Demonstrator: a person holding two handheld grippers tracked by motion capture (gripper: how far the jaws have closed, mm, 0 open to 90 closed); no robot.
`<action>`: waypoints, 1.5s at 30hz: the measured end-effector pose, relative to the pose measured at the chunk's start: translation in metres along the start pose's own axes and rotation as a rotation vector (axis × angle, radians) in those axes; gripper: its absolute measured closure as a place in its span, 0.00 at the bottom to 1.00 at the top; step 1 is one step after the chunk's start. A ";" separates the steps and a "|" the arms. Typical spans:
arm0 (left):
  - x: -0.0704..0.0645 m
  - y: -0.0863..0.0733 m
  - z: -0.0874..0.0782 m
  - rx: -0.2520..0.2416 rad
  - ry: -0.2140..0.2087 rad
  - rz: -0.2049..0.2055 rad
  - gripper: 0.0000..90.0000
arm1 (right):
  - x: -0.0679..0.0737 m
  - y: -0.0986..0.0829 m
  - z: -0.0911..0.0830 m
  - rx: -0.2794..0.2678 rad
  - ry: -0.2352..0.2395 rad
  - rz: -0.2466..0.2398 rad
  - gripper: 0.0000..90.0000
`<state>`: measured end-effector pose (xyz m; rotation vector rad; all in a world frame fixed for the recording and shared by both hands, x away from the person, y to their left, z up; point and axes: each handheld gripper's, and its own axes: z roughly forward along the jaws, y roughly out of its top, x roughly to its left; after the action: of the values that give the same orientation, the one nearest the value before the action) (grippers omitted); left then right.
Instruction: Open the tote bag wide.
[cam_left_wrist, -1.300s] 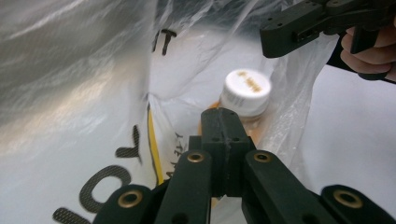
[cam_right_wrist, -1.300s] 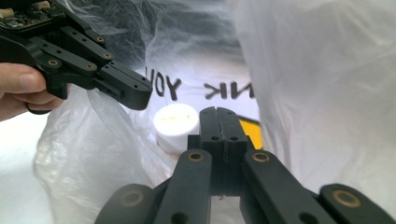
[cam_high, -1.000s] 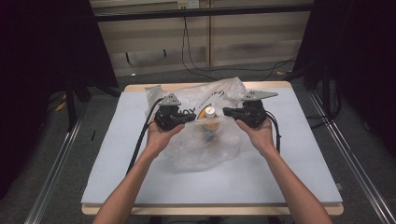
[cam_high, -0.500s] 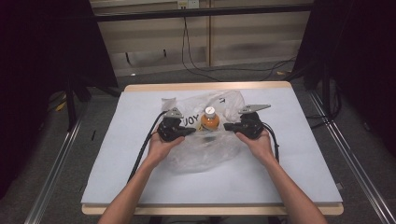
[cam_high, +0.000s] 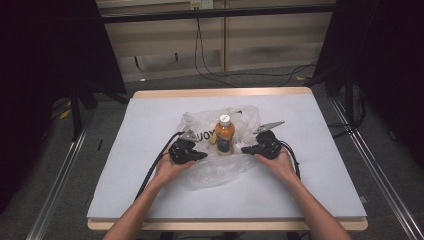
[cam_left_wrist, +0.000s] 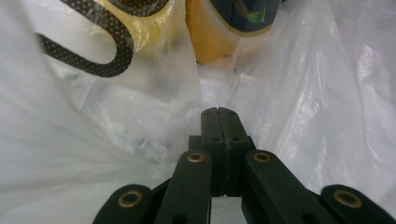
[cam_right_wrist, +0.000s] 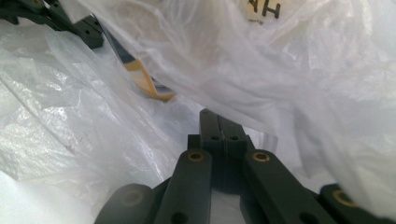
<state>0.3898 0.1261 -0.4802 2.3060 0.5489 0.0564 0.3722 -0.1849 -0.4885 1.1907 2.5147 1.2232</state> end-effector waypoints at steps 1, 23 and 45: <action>0.001 -0.001 -0.003 0.010 0.008 0.014 1.00 | -0.001 0.000 -0.001 0.005 -0.003 -0.010 1.00; 0.008 -0.038 -0.038 -0.079 0.021 -0.066 1.00 | 0.000 -0.029 -0.040 -0.042 0.006 -0.035 1.00; -0.017 -0.009 -0.101 -0.370 -0.005 -0.021 1.00 | 0.028 0.004 -0.122 -0.366 0.046 -0.061 1.00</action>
<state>0.3512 0.1926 -0.4118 1.9392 0.5125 0.1304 0.3063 -0.2404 -0.3970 0.9996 2.2032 1.6203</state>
